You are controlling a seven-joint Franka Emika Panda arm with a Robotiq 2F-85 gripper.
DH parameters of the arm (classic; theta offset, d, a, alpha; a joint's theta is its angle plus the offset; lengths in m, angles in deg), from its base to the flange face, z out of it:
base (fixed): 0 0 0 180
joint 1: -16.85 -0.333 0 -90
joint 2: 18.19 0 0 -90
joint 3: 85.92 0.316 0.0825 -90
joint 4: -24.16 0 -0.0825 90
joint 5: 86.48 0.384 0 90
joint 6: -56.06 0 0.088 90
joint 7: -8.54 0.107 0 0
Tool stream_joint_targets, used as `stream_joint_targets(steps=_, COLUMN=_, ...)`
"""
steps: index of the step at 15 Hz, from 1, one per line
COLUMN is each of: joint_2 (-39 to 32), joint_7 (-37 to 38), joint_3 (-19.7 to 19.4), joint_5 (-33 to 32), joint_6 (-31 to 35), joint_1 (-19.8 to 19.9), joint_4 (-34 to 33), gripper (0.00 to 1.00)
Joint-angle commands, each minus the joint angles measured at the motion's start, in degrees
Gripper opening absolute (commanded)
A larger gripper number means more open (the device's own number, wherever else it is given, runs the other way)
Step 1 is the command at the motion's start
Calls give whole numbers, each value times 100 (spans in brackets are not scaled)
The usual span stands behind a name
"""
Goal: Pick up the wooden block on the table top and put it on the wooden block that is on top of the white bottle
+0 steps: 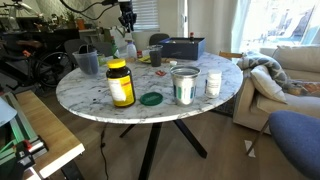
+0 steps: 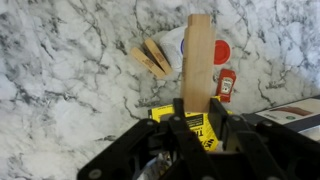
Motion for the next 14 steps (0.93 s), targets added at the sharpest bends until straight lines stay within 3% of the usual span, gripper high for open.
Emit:
stream_joint_targets(steps=1, joint_2=-279, joint_7=-61, joint_3=62, joint_5=31, joint_6=-25, joint_1=65, joint_4=-320, gripper=8)
stream_joint_targets(steps=7, joint_2=-660, joint_7=-179, joint_3=136, joint_5=105, joint_6=-96, joint_1=73, joint_4=-739, gripper=8)
stream_joint_targets(steps=14, joint_2=-700, joint_7=53, joint_3=72, joint_5=-141, joint_6=-87, joint_1=-176, joint_4=-695, gripper=8)
